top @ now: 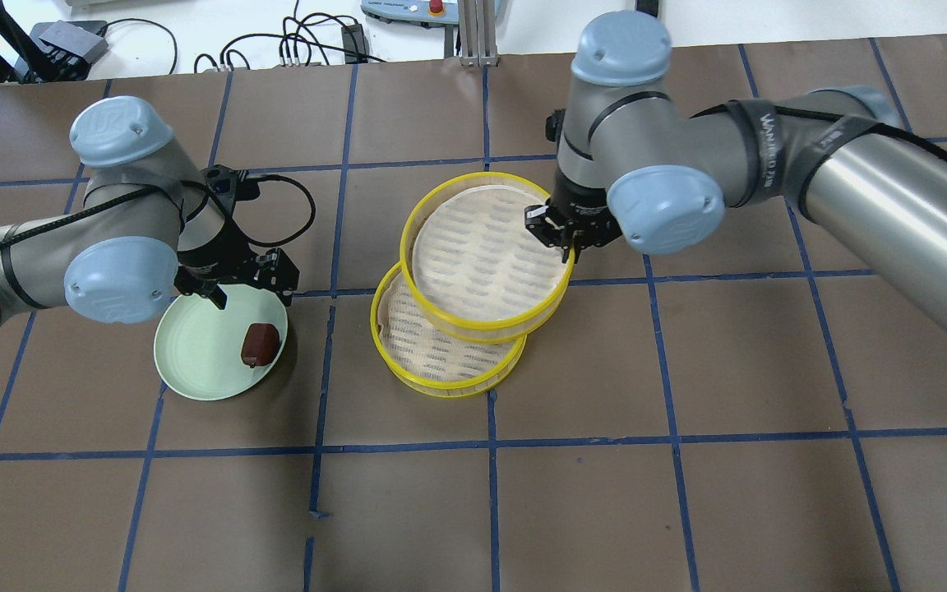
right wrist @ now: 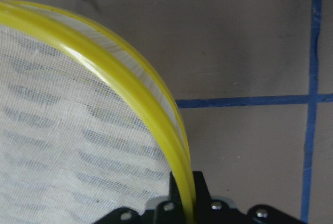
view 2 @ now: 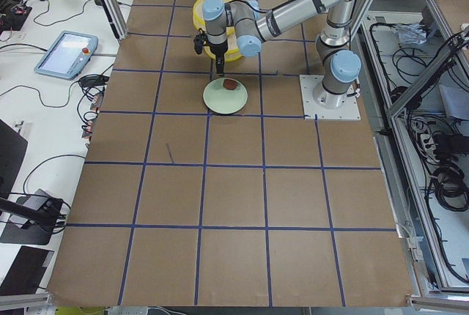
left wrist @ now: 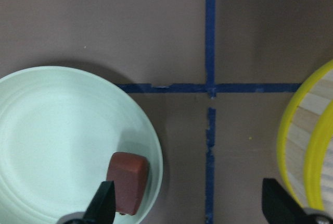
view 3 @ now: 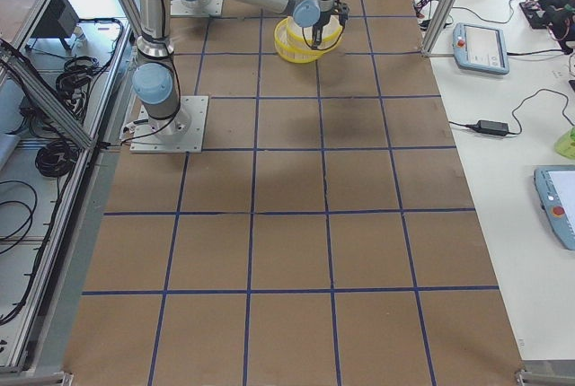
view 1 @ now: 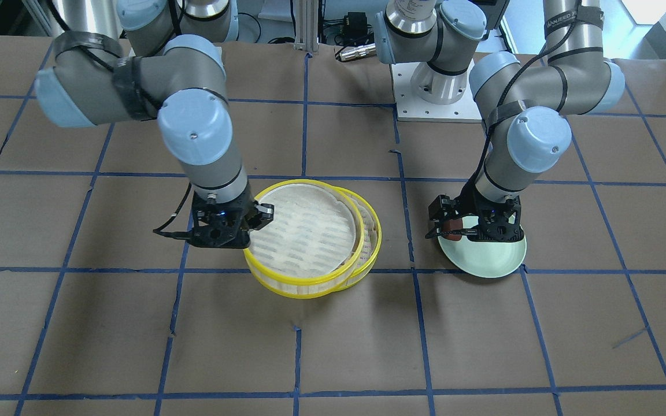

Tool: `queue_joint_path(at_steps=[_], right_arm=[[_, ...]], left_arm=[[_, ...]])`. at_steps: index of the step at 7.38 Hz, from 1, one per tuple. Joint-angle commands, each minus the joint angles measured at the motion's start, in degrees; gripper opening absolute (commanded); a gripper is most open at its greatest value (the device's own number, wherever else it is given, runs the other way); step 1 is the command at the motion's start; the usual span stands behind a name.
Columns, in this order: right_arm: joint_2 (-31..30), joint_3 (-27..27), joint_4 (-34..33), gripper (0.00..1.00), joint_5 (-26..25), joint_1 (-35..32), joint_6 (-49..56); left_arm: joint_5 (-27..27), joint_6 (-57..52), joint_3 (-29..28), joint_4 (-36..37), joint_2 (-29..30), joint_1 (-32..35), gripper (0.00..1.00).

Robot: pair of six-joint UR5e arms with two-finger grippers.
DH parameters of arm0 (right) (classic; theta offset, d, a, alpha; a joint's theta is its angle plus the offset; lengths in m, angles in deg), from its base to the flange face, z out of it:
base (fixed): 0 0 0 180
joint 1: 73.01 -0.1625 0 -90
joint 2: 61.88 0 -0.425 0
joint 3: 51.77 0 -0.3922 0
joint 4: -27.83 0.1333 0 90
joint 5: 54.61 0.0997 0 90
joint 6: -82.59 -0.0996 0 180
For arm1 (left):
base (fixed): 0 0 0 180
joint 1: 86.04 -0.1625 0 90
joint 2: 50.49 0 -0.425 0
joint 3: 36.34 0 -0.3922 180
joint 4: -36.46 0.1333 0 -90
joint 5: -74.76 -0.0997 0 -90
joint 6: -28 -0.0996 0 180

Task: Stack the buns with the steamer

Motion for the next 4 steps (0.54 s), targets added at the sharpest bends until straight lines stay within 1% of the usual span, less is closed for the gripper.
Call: queue_joint_path(at_steps=[1, 2, 4], right_arm=[[1.9, 0.1, -1.4, 0.06, -0.6, -3.7, -2.9], [2.7, 0.0, -1.8, 0.07, -2.1, -4.5, -2.9], [3.2, 0.1, -1.7, 0.07, -2.3, -4.5, -2.7]], left_arm=[[-3.6, -0.8, 1.6, 1.2, 2.5, -1.4, 0.93], [-3.5, -0.8, 1.5, 2.9, 4.3, -2.3, 0.93], [-3.1, -0.2, 1.4, 3.8, 5.5, -2.3, 0.93]])
